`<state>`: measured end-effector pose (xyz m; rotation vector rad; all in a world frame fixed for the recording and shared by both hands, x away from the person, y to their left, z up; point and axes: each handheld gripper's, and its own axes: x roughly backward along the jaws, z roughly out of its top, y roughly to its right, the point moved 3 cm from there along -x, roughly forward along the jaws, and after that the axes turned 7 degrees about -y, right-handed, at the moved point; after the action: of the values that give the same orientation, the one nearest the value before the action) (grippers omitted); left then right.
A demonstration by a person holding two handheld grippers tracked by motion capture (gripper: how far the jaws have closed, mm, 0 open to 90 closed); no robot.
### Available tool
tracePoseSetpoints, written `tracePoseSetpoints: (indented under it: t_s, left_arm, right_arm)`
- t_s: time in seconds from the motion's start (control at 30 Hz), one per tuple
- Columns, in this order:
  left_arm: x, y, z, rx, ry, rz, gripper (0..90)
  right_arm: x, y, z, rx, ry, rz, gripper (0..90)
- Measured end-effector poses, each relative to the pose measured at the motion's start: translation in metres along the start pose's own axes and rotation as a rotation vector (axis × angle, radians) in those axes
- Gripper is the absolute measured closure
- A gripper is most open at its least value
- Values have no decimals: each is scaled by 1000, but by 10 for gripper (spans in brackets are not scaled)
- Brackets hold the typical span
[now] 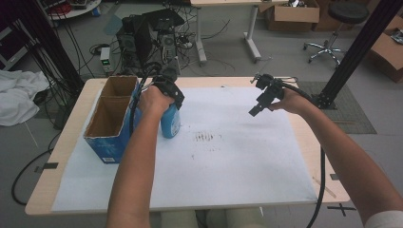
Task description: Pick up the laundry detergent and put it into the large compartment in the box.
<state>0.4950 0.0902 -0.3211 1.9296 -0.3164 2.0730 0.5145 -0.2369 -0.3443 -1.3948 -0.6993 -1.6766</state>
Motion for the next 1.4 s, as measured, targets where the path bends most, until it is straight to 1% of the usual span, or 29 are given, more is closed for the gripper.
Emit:
tracePoseSetpoints:
  t_s: [0.1, 0.27, 0.6, 0.7, 0.73, 0.8, 0.97, 1.1, 1.17, 1.23, 1.27, 1.3, 1.4]
  left_arm:
    - [0, 0, 0, 0, 10, 4, 342]
    - [1, -2, -1, -1, 10, 4, 369]
    - [1, -2, -1, -4, 22, -2, 375]
    - [2, -3, -1, -1, 13, -2, 377]
    - [3, -3, -1, -5, 14, 0, 377]
    - [8, -4, -2, 4, 33, -6, 377]
    - [28, -6, -7, 11, 58, -36, 377]
    - [54, -7, -12, 15, 90, -32, 378]
    - [72, -7, -16, 9, 102, -23, 378]
    - [89, -7, -20, 12, 118, -22, 378]
    - [95, -8, -21, 9, 124, -19, 378]
    - [106, -9, -23, 7, 132, -14, 378]
    - [128, -10, -29, 9, 144, -4, 378]
  right_arm:
    - [0, 0, 0, -3, -2, 0, 173]
    - [0, -1, 1, 1, -1, 2, 173]
    - [-1, -2, 1, 2, -4, 4, 173]
    - [-1, -1, 1, 5, -5, 3, 173]
    - [-1, -1, 1, 3, -4, 5, 173]
    - [0, -1, 0, 1, -3, 3, 173]
    - [1, -1, -2, -1, -3, 1, 174]
    - [3, -4, -2, 5, 2, -1, 174]
    - [3, -5, -2, 7, 4, -2, 173]
    - [5, -7, -2, 9, 7, -2, 174]
    - [5, -8, -2, 11, 6, -3, 174]
    - [6, -9, -2, 11, 8, -4, 174]
    - [8, -11, -3, 14, 8, -5, 174]
